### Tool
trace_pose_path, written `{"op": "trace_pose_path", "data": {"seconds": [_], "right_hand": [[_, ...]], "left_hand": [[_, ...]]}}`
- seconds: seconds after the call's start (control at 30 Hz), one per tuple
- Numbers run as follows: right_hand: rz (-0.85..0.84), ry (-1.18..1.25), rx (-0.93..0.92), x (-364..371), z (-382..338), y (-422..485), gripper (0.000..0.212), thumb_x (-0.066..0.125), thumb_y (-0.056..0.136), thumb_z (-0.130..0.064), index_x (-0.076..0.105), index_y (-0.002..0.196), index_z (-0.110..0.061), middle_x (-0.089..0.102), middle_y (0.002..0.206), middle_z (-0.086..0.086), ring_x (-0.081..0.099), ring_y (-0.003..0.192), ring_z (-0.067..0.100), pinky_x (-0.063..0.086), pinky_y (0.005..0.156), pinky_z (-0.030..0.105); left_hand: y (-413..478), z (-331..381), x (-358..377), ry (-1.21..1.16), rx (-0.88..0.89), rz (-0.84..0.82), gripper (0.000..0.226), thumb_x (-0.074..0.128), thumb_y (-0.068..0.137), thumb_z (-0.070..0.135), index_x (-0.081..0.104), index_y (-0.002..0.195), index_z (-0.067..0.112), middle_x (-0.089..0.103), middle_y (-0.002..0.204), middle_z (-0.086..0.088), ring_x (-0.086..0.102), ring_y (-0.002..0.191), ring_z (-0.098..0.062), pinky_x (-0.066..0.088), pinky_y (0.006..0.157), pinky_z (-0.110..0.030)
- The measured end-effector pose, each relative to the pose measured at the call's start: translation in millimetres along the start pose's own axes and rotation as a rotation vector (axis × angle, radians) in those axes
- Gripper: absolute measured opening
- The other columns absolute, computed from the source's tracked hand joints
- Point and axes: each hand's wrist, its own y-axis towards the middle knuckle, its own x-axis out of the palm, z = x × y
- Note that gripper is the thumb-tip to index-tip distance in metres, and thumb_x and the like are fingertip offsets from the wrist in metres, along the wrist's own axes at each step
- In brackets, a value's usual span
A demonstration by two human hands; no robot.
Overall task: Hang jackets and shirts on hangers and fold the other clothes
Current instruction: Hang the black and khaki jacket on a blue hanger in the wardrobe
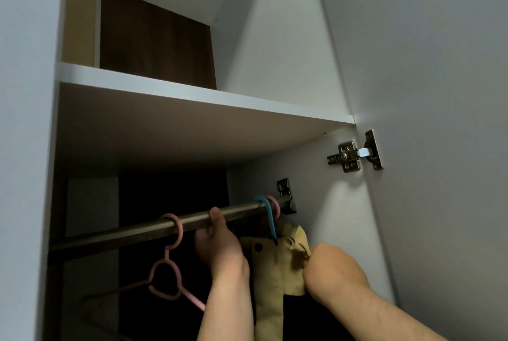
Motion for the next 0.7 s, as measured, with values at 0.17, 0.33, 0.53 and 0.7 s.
{"op": "trace_pose_path", "data": {"seconds": [0.17, 0.33, 0.53, 0.7], "right_hand": [[0.033, 0.005, 0.005, 3.6, 12.6, 11.1, 0.022, 0.046, 0.087, -0.021, 0.066, 0.093, -0.021, 0.066, 0.093, -0.001, 0.057, 0.079, 0.023, 0.044, 0.068, 0.027], [0.080, 0.026, -0.040, 1.3, 20.7, 9.6, 0.017, 0.046, 0.090, -0.030, 0.059, 0.082, -0.023, 0.060, 0.081, -0.007, 0.057, 0.077, 0.020, 0.042, 0.064, 0.028], [0.175, 0.199, -0.240, -10.6, 15.1, -9.0, 0.023, 0.056, 0.088, -0.050, 0.050, 0.100, -0.031, 0.058, 0.096, -0.013, 0.057, 0.091, 0.014, 0.047, 0.076, 0.029], [0.269, 0.180, -0.371, -24.3, 6.1, -34.0, 0.034, 0.045, 0.095, -0.046, 0.040, 0.126, -0.035, 0.053, 0.117, -0.013, 0.050, 0.114, 0.012, 0.041, 0.097, 0.027]], "left_hand": [[-0.3, -0.2, -0.3, -0.018, -0.013, -0.003, 0.037, 0.059, 0.095, 0.033, 0.058, 0.111, 0.000, 0.063, 0.100, -0.008, 0.060, 0.091, -0.021, 0.043, 0.077, -0.027], [-2.4, 1.6, 1.2, -0.028, -0.022, 0.008, 0.038, 0.059, 0.095, 0.032, 0.058, 0.114, -0.002, 0.063, 0.101, -0.010, 0.060, 0.093, -0.022, 0.044, 0.077, -0.028], [-8.7, 1.9, 9.7, -0.046, -0.060, 0.054, 0.039, 0.056, 0.097, 0.029, 0.055, 0.121, -0.002, 0.065, 0.114, -0.016, 0.063, 0.105, -0.029, 0.051, 0.091, -0.040], [-46.9, -8.4, 9.1, -0.042, -0.152, 0.021, 0.043, 0.056, 0.096, 0.012, 0.046, 0.136, 0.002, 0.057, 0.131, -0.015, 0.056, 0.121, -0.028, 0.045, 0.097, -0.033]]}}
